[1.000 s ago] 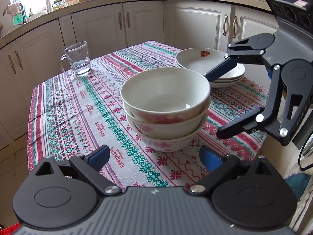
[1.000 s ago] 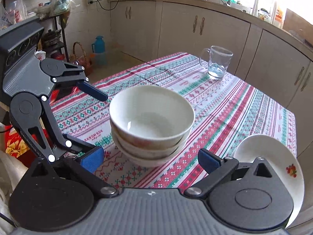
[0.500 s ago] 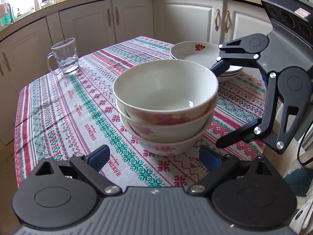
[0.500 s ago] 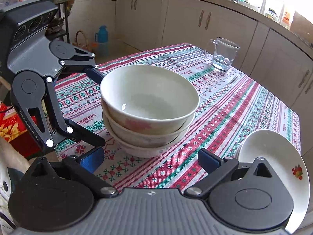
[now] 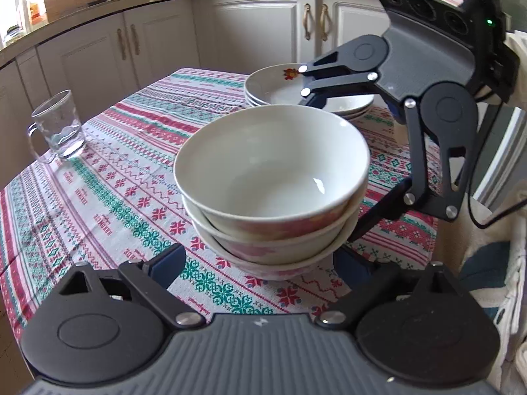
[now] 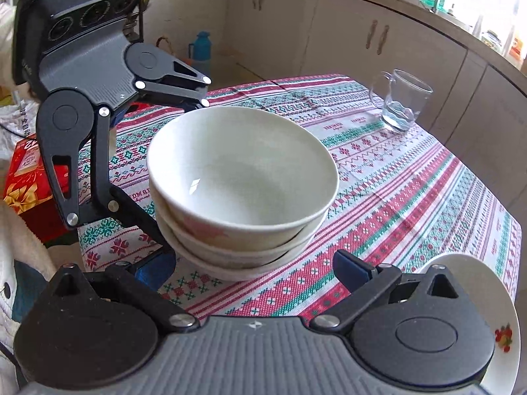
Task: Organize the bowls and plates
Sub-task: 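Grasp opposite rims of the three-bowl stack with both grippers, then lift and carry the bowl stack with both grippers over the flowered plates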
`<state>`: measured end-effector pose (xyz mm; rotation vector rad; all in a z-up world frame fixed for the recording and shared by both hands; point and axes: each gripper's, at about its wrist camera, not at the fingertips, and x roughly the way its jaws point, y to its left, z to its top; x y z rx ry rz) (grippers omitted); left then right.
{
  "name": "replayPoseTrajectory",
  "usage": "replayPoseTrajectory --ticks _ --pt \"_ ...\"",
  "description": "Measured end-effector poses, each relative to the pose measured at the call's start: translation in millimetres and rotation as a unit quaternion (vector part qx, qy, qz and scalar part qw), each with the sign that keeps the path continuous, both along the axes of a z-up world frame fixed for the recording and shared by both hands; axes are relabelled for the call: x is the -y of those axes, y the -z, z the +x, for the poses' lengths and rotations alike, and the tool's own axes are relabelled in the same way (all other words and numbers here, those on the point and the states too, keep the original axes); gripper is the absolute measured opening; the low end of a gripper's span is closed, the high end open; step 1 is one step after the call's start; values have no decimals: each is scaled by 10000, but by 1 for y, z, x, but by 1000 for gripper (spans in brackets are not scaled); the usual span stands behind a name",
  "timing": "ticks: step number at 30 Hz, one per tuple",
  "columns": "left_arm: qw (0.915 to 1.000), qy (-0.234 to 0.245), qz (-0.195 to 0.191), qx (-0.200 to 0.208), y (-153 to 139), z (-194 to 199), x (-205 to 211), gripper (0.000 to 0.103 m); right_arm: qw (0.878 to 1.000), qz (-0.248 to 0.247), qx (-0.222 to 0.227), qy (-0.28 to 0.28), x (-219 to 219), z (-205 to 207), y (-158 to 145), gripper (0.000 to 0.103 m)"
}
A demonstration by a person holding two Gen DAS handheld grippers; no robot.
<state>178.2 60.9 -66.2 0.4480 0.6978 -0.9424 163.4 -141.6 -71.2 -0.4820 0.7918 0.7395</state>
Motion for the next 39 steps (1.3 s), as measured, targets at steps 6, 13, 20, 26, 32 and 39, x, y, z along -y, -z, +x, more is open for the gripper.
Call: replayPoseTrajectory --ticks 6,13,20,26,32,39 --pt "9993 329 -77 -155 0 12 -2 94 9995 33 -106 -288 0 8 -2 102" --pt "9975 615 -147 -304 3 21 -4 92 9979 128 -312 -544 1 16 0 98" --pt "9950 877 -227 -429 4 26 -4 84 9960 89 -432 -782 -1 17 -4 92" --pt "9940 951 -250 -475 5 30 -5 85 9953 112 -489 -830 -1 22 -2 92" --pt "9933 1012 -227 -504 5 32 -4 87 9947 153 -543 -863 1 24 -2 92" --pt "9924 1083 -199 -547 4 35 -2 86 9941 171 -626 -872 -1 25 -1 92"
